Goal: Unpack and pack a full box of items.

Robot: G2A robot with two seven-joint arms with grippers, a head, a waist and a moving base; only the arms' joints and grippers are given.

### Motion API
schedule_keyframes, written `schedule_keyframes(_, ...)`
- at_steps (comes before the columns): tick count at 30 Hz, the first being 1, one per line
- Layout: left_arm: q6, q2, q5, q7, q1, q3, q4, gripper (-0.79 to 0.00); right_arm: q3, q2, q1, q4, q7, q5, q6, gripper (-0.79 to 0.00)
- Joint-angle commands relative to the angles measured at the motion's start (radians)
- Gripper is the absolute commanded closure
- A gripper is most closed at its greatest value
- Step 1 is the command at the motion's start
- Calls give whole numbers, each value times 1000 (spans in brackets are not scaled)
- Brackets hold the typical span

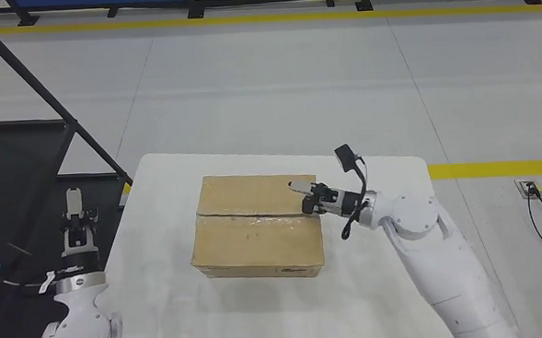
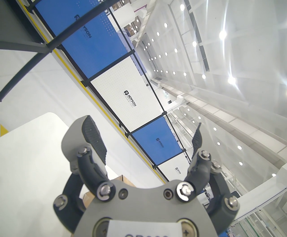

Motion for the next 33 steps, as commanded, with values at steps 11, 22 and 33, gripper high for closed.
schedule_keyframes(11,-3,5,-17,-8,-1,-24,6,-785,-136,-42,118,166,-4,33,-23,-785)
schedule_keyframes(22,-10,8,-23,-11,4,-26,13,-785,-267,-100,214,253,-36,64,-46,-785)
schedule_keyframes(33,-18,9,-49,6,24,-46,16,-785,-386,-181,335,407,-54,118,-52,-785)
